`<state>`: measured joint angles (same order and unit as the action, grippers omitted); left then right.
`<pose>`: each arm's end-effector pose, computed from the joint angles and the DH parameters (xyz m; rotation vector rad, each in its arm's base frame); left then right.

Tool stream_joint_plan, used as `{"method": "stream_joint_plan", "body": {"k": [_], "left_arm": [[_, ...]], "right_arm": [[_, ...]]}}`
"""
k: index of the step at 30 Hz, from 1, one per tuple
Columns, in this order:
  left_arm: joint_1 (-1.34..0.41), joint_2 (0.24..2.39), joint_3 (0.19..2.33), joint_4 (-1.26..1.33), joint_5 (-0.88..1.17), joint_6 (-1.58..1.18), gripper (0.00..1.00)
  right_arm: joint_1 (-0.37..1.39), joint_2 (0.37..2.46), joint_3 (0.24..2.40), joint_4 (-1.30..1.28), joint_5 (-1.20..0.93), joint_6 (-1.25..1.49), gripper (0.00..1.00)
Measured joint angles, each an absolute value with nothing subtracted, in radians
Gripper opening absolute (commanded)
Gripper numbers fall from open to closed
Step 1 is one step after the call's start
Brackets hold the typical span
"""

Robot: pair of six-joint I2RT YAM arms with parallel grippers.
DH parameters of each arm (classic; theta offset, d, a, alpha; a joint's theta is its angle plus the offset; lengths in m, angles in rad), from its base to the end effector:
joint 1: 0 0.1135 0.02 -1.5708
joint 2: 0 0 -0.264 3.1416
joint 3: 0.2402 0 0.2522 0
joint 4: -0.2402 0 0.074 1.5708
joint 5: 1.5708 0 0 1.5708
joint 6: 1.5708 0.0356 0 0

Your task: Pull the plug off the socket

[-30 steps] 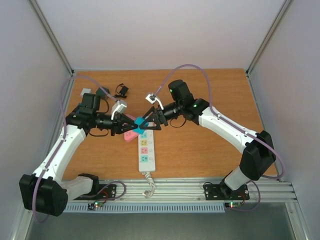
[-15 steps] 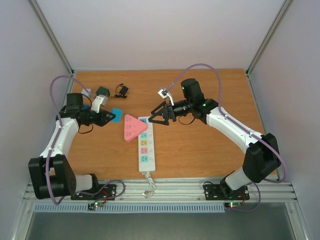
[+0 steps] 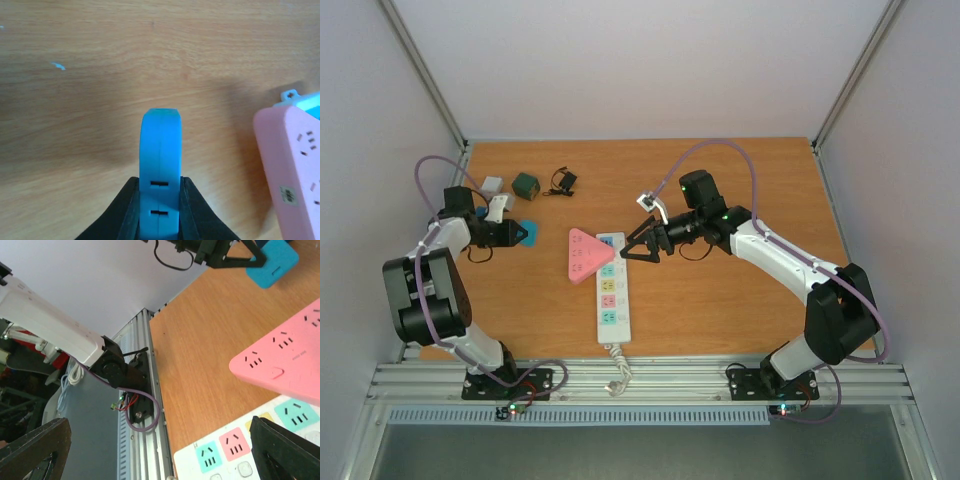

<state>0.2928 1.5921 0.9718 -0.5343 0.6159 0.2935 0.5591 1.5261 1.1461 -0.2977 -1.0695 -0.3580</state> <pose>0.2946 0.0673 0.1896 0.1693 2.5073 -0.6105 0.2623 0.2009 0.2850 -1.4191 1.5702 1.2978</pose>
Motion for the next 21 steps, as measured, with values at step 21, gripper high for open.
{"method": "stream_joint_plan", "body": {"k": [21], "left_arm": [[0.302, 1.839, 1.114, -0.485, 0.648, 0.215, 0.38]], "right_arm": [[0.559, 1.553, 1.089, -0.276, -1.068, -0.36, 0.98]]}}
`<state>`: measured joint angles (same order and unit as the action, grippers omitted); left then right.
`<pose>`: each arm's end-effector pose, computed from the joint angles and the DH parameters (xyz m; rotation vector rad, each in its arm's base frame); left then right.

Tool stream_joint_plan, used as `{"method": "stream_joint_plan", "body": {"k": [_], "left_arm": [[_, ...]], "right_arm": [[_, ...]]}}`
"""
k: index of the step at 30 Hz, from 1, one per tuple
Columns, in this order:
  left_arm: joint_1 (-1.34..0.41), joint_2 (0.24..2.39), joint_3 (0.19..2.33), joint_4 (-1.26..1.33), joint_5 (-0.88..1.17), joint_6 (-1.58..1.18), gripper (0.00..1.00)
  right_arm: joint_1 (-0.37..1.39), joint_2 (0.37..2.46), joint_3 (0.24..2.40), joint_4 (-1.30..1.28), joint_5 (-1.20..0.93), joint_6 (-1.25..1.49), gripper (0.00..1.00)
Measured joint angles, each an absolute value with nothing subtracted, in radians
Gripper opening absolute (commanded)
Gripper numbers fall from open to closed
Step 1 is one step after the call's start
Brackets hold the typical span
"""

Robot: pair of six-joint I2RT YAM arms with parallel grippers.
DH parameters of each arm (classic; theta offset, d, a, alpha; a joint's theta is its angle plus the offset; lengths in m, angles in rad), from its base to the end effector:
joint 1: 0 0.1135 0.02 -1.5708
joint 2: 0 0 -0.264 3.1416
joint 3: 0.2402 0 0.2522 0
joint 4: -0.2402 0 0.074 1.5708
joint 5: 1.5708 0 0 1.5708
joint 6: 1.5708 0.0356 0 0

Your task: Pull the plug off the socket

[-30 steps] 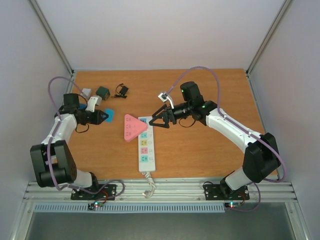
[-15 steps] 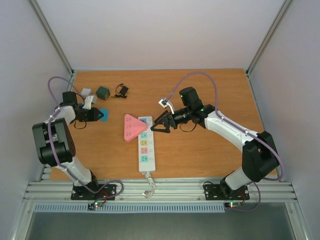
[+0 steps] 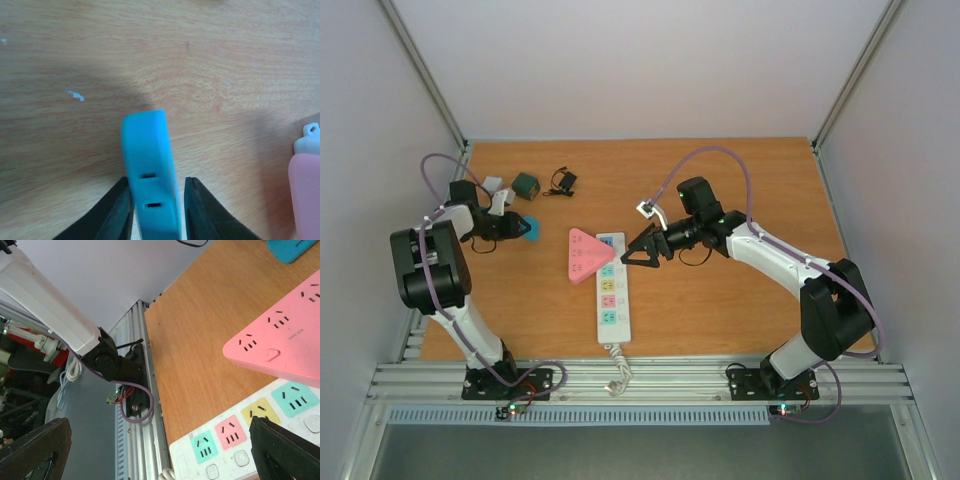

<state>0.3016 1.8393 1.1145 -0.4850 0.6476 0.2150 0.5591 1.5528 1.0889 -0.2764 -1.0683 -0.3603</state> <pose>0.3400 0.0833 0.1548 0.0456 2.5509 -0.7076 0.2619 0.2007 0.2600 -1.4166 1.6322 1.3224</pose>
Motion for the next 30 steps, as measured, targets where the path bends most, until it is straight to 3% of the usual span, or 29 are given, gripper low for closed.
{"method": "stream_joint_plan", "body": {"k": [3, 17, 22, 30], "left_arm": [[0.302, 1.839, 1.115, -0.481, 0.639, 0.208, 0.52], [0.302, 1.736, 1.113, -0.495, 0.609, 0.247, 0.88], [0.298, 1.641, 1.094, -0.512, 0.63, 0.292, 0.95], [0.252, 1.608, 1.01, -0.579, 0.799, 0.322, 0.95]], "right_arm": [[0.559, 1.554, 1.087, -0.276, -1.068, -0.36, 0.98], [0.559, 1.574, 1.087, -0.276, -1.036, -0.371, 0.97], [0.559, 1.599, 1.087, -0.276, -0.991, -0.393, 0.97], [0.571, 1.652, 1.087, -0.268, -0.87, -0.456, 0.96]]}}
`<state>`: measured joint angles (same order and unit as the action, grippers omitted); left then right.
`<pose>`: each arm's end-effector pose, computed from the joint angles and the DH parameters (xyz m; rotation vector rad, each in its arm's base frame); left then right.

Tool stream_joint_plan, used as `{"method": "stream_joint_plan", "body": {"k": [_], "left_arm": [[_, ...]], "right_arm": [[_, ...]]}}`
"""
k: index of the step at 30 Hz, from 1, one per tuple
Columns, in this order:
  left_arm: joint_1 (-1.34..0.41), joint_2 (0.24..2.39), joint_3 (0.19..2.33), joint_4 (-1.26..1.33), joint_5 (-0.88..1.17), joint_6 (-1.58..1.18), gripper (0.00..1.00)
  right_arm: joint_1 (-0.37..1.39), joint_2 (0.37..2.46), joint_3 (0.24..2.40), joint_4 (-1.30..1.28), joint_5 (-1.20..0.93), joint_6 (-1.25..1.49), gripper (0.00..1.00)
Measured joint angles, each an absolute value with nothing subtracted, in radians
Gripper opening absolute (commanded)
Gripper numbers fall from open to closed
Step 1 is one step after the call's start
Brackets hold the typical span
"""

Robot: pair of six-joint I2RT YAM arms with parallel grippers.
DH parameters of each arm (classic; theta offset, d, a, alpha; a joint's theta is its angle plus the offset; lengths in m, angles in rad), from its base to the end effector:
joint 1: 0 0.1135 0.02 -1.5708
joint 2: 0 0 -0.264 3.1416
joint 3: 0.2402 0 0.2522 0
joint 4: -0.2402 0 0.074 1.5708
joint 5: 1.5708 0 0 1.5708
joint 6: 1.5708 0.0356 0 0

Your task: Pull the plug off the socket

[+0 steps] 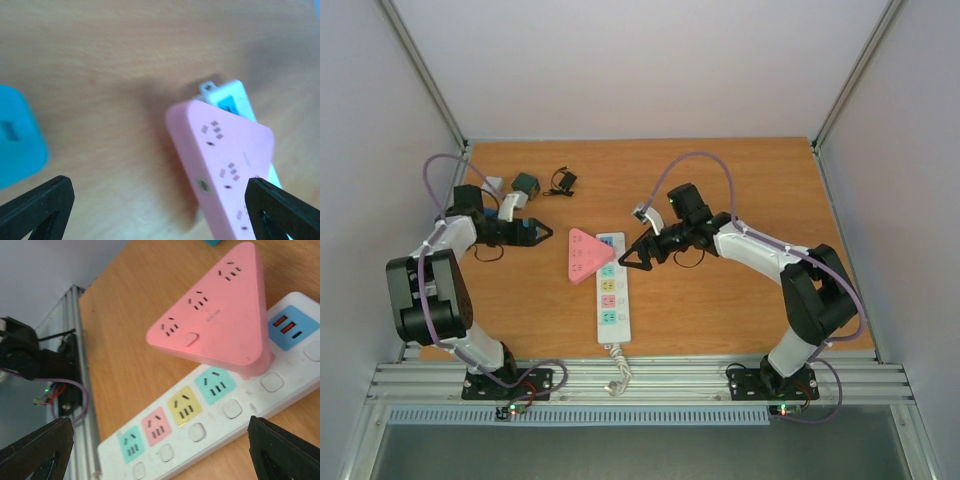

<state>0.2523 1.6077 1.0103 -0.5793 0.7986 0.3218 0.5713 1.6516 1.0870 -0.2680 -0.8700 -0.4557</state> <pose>0.3007 0.0512 0.1979 0.2880 2.4128 -0.8431 0.2760 0.2098 0.2245 -1.4515 1.7539 1.0896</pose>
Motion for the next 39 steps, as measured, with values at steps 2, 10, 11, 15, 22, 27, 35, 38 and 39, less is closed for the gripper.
{"method": "stream_joint_plan", "body": {"k": [2, 10, 11, 15, 22, 27, 35, 38, 39], "left_arm": [[0.228, 1.607, 0.981, -0.584, 0.836, 0.313, 0.93], [0.175, 1.642, 0.913, -0.569, 0.982, 0.247, 0.85], [0.175, 1.654, 0.911, -0.564, 0.995, 0.242, 0.84], [0.171, 1.718, 0.907, -0.556, 1.047, 0.231, 0.83], [0.144, 1.787, 0.902, -0.537, 1.093, 0.216, 0.79], [0.133, 1.843, 0.902, -0.521, 1.119, 0.213, 0.77], [0.133, 1.89, 0.902, -0.512, 1.165, 0.219, 0.72], [0.132, 1.913, 0.903, -0.514, 1.183, 0.232, 0.69], [0.132, 1.921, 0.904, -0.516, 1.189, 0.239, 0.68]], "right_arm": [[0.582, 1.67, 1.087, -0.26, -0.837, -0.476, 0.96], [0.619, 1.704, 1.087, -0.2, -0.746, -0.56, 0.96], [0.622, 1.709, 1.088, -0.193, -0.734, -0.569, 0.96], [0.633, 1.739, 1.089, -0.179, -0.696, -0.609, 0.96], [0.646, 1.763, 1.089, -0.157, -0.645, -0.676, 0.96], [0.66, 1.786, 1.089, -0.135, -0.617, -0.736, 0.98], [0.668, 1.851, 1.095, -0.097, -0.591, -0.85, 0.99], [0.68, 1.873, 1.095, -0.078, -0.57, -0.89, 0.99], [0.684, 1.879, 1.095, -0.074, -0.564, -0.9, 0.99]]}}
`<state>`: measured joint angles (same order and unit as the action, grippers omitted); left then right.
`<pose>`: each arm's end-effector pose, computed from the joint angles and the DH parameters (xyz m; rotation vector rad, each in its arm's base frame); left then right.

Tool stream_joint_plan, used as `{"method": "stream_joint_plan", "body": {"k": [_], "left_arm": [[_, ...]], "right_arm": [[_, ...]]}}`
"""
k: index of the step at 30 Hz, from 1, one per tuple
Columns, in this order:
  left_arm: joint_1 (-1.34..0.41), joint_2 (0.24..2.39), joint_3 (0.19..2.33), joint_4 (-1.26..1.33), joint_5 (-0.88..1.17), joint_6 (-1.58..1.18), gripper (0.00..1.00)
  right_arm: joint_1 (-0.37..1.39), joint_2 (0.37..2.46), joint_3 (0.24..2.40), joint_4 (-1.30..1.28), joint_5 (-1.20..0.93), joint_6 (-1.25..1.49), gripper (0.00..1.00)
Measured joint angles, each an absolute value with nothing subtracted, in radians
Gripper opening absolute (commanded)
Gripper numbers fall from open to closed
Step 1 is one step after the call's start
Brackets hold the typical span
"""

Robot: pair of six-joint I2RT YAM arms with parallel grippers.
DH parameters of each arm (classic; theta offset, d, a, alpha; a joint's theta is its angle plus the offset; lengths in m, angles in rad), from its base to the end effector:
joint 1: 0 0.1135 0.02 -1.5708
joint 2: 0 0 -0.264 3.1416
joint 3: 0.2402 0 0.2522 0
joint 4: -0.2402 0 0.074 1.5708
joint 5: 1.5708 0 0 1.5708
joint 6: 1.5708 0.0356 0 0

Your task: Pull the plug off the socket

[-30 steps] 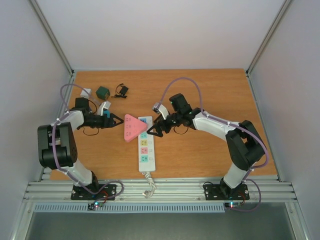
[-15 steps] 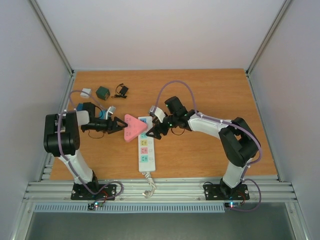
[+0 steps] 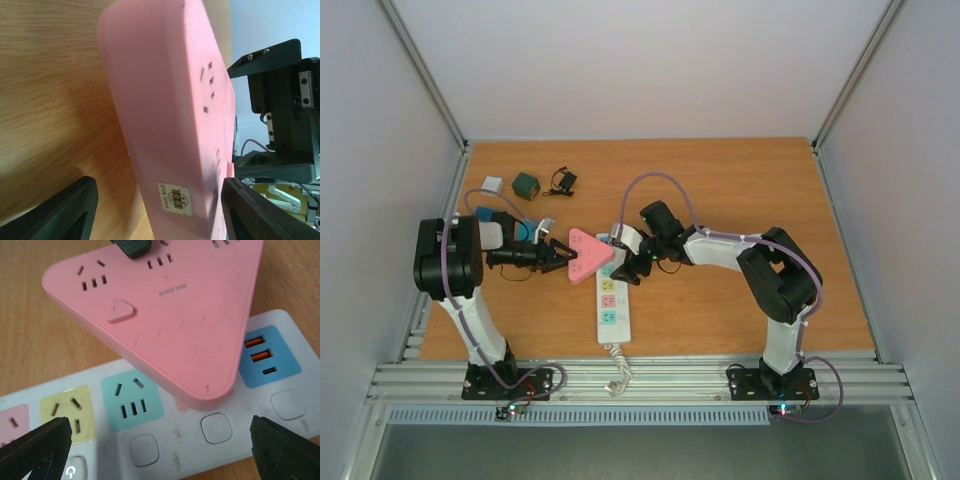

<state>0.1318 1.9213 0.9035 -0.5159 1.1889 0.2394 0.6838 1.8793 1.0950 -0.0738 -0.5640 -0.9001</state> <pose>0.2954 0.0058 0.0973 0.1606 2.4175 -1.6013 0.2856 0.2573 0.1557 -1.8262 1.4511 0.5748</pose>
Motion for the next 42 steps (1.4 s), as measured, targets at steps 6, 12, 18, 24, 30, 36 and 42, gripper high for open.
{"method": "stream_joint_plan", "body": {"k": [6, 12, 18, 24, 30, 36, 42], "left_arm": [[0.129, 1.954, 0.913, -0.531, 1.219, 0.275, 0.64], [0.128, 1.976, 0.924, -0.54, 1.25, 0.298, 0.59], [0.128, 2.004, 0.942, -0.574, 1.282, 0.33, 0.55], [0.12, 2.019, 0.971, -0.631, 1.301, 0.385, 0.53], [0.109, 2.086, 1.054, -0.827, 1.344, 0.543, 0.48], [0.109, 2.206, 1.228, -1.211, 1.388, 0.953, 0.49], [0.107, 2.247, 1.235, -1.345, 1.421, 1.097, 0.57]], "right_arm": [[0.691, 1.926, 1.122, -0.06, -0.515, -0.973, 0.99], [0.69, 1.979, 1.187, -0.06, -0.487, -1.023, 0.98], [0.691, 1.991, 1.217, -0.072, -0.489, -1.055, 0.98], [0.689, 2.03, 1.274, -0.117, -0.51, -1.082, 0.98], [0.688, 2.032, 1.275, -0.138, -0.532, -1.102, 0.97], [0.688, 2.032, 1.274, -0.147, -0.542, -1.104, 0.96], [0.688, 2.032, 1.274, -0.149, -0.551, -1.105, 0.96]]}}
